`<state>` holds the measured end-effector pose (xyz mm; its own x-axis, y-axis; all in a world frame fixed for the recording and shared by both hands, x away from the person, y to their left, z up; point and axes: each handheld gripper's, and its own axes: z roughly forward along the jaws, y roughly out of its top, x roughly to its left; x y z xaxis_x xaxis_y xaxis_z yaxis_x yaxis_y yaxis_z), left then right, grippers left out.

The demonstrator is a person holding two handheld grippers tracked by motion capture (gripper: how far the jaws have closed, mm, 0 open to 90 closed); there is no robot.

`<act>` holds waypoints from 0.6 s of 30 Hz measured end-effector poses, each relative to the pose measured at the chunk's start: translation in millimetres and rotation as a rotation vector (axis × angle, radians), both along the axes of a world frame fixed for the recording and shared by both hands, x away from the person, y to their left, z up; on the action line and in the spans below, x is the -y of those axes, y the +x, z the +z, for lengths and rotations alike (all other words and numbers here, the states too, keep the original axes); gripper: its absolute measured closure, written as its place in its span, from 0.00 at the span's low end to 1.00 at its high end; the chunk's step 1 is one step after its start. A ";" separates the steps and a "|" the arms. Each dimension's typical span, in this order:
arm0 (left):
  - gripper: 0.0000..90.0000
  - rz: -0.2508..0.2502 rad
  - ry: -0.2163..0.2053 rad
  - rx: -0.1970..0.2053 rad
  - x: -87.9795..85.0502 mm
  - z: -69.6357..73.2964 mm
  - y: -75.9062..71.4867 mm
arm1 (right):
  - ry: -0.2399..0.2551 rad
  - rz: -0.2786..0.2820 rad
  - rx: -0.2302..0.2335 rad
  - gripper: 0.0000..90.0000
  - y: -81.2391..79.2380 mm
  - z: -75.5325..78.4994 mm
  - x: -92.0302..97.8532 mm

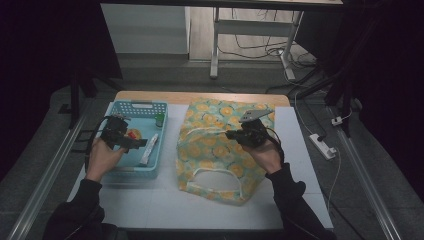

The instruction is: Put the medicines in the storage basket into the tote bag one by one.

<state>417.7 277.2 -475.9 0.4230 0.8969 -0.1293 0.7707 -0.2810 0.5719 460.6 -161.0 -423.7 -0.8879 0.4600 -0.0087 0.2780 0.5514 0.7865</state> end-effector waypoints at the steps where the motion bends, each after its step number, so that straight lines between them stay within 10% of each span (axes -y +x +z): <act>1: 0.00 0.013 0.005 -0.009 -1.1 -2.0 3.8 | 0.000 0.000 0.000 1.00 0.1 -0.1 0.0; 14: 0.00 0.078 -0.002 -0.090 -21.5 -22.6 35.6 | -0.005 -0.001 0.003 1.00 1.2 -0.9 1.1; 18: 0.00 0.078 0.055 -0.117 -18.8 -30.8 42.8 | -0.006 -0.001 0.003 1.00 1.2 -1.0 1.1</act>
<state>460.5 296.0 -506.6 0.3369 0.9334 -0.1237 0.8516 -0.2461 0.4628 461.8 -162.1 -424.7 -0.8874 0.4609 -0.0141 0.2765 0.5562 0.7837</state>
